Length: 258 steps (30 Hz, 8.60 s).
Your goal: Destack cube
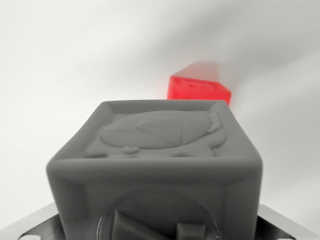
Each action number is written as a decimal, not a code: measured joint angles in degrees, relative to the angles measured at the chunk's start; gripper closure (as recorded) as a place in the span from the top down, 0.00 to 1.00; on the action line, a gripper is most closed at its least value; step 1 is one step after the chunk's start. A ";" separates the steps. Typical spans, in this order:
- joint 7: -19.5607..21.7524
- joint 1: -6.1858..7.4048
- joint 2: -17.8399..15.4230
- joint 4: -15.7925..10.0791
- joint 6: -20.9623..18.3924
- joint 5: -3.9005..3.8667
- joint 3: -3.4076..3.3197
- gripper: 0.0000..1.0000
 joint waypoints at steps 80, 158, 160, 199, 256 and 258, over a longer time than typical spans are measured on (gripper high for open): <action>-6.20 7.74 23.43 23.09 0.54 -4.12 2.08 0.00; -8.76 11.98 41.62 33.80 7.85 -5.70 -0.34 1.00; -8.76 11.98 41.62 33.80 7.85 -5.70 -0.35 1.00; -8.76 12.02 40.20 33.35 6.98 -5.69 -0.28 1.00; -10.97 11.08 16.72 34.22 -17.12 -2.38 1.17 1.00; -11.03 11.09 16.14 34.64 -18.16 -2.30 1.18 1.00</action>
